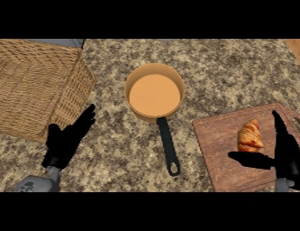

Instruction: Pick the croissant from the cutting board and place it in the pot

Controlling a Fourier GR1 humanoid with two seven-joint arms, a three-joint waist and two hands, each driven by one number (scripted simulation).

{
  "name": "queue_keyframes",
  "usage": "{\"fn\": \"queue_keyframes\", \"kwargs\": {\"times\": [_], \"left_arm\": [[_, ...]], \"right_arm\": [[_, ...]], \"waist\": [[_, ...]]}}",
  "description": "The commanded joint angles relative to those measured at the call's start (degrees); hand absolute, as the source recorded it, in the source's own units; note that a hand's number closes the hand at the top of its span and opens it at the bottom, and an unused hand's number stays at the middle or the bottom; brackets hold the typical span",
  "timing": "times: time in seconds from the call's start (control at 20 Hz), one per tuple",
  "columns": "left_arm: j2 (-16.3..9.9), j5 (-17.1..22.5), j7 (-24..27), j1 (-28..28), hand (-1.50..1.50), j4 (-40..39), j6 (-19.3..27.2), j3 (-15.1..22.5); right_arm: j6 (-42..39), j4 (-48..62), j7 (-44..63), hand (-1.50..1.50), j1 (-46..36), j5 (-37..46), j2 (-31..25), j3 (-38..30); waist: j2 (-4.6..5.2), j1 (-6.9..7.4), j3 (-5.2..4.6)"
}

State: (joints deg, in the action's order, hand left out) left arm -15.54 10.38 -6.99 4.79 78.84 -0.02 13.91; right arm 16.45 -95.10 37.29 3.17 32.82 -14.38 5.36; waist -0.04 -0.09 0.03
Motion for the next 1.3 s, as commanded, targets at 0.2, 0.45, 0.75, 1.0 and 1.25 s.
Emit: {"fn": "queue_keyframes", "kwargs": {"times": [0.2,0.45,0.75,1.0,1.25], "left_arm": [[2.2,-3.5,2.1,-0.4,0.00,-1.7,-1.0,-1.8],[3.3,-3.6,-0.4,0.3,0.00,0.5,-3.0,-2.8],[3.2,-4.6,0.5,-1.0,0.00,-0.2,-3.7,-3.6],[1.7,-4.3,3.4,-0.1,0.00,-4.2,-5.8,-5.9],[5.7,-5.9,-2.4,1.0,0.00,0.7,-2.6,-3.5]], "right_arm": [[3.7,10.2,-13.5,-1.50,-0.2,-6.7,4.8,-5.1],[3.5,18.7,-20.4,-1.50,-3.3,-11.0,6.3,-8.6],[3.3,23.7,-27.8,1.50,-0.5,-6.2,4.6,-5.6],[1.6,27.8,-34.2,1.50,-4.0,-14.0,4.2,-11.5],[3.9,26.8,-39.0,1.50,-3.0,-11.4,5.2,-9.6]], "waist": [[0.06,0.07,-0.01],[0.04,0.18,-0.01],[0.05,0.21,-0.01],[0.15,0.20,0.01],[0.04,0.19,0.00]]}}
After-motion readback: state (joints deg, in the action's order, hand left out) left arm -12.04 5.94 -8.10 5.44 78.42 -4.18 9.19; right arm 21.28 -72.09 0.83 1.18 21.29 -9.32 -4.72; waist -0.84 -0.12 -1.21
